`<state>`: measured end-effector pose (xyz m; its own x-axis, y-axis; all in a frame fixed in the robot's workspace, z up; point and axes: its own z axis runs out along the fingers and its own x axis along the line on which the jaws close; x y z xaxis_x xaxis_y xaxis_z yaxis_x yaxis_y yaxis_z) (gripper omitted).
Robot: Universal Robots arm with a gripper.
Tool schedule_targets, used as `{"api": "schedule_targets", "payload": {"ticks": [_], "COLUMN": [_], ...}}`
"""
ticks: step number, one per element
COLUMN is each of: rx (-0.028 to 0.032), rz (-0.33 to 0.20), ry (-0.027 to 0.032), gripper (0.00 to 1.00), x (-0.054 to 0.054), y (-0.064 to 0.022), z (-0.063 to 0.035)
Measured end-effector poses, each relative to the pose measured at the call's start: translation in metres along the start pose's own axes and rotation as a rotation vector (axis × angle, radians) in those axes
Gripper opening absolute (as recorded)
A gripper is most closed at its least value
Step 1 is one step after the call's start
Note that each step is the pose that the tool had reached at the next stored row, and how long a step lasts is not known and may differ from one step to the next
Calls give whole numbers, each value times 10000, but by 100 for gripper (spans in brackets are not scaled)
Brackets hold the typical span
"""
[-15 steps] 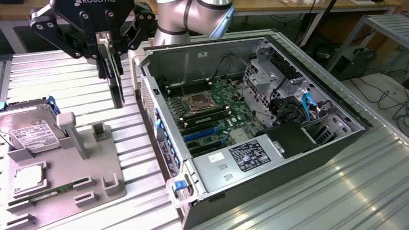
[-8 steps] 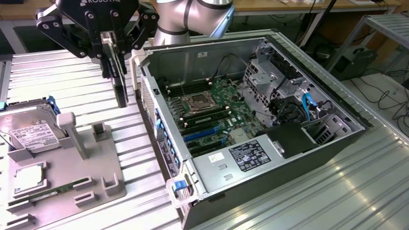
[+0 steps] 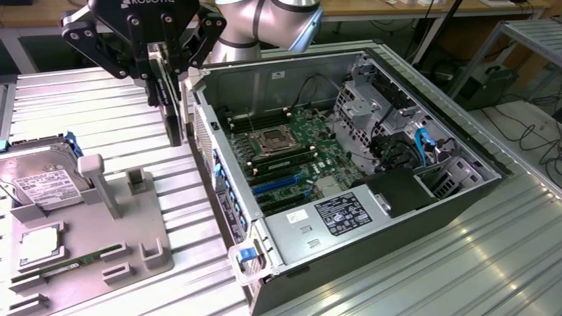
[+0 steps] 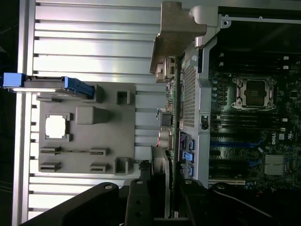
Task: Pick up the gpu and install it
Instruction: 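Pick up the gpu and move the gpu toward the slot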
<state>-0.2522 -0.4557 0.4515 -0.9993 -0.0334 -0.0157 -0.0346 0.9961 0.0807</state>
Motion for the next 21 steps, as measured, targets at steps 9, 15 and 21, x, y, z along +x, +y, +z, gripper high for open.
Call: {"api": "schedule_targets", "payload": {"ticks": [9,15,21], "rx": [0,0,-1], "rz": [1,0,0], "ry": [1,0,0], "gripper": [28,28,28], "x": [-108,-159,-208], "y": [-4,-6,-8], "z": [3,5,7]}}
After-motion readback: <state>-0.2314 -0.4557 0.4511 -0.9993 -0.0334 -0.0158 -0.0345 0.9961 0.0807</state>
